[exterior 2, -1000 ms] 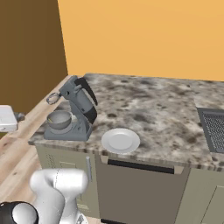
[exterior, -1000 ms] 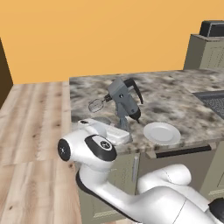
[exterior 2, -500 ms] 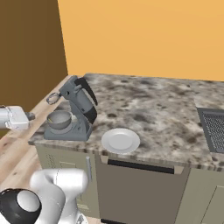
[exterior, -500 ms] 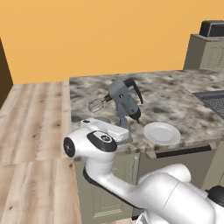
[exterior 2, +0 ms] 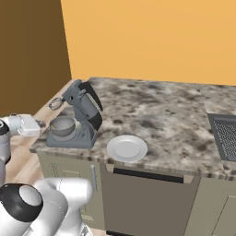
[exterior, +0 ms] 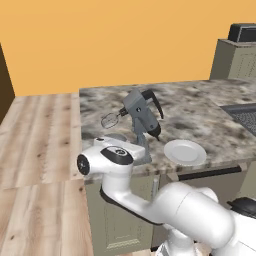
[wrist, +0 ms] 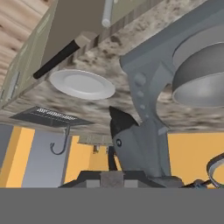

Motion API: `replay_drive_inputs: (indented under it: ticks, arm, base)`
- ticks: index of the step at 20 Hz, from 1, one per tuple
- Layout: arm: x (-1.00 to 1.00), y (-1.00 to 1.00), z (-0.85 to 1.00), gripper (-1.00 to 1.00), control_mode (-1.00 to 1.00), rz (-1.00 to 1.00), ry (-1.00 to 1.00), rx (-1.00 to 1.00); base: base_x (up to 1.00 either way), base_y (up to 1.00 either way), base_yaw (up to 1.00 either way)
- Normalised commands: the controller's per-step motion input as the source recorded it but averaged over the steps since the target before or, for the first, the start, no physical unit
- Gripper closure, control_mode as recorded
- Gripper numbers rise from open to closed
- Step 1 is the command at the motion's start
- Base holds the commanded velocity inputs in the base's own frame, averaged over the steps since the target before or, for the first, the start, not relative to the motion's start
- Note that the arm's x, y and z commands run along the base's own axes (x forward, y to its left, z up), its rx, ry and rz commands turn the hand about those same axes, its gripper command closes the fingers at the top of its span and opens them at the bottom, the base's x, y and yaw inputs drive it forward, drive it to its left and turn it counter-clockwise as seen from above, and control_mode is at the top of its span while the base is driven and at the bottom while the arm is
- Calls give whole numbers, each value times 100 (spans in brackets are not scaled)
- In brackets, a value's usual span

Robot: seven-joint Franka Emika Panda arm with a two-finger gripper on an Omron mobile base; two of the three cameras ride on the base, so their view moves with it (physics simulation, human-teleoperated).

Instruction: Add butter and sugar cubes to the stand mixer bowl and then turn on the stand mixer to begin making frosting.

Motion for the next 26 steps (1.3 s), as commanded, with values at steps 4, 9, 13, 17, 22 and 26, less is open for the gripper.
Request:
replay_drive_inputs:
  ticks: [4,9,13,17,22,26]
  arm:
    - [36,0,-22,100,-100,0,5,0]
    - [20,0,-9,100,-100,0,0,0]
    - [13,0,-14,100,-100,0,1,0]
    - [3,0,-25,100,-100,0,8,1]
    - [10,0,-15,100,-100,2,9,5]
    - [21,0,-6,100,-100,4,3,3]
  base:
    - [0,0,0]
    - [0,0,0]
    - [0,0,0]
    - [0,0,0]
    - [0,0,0]
    - [0,0,0]
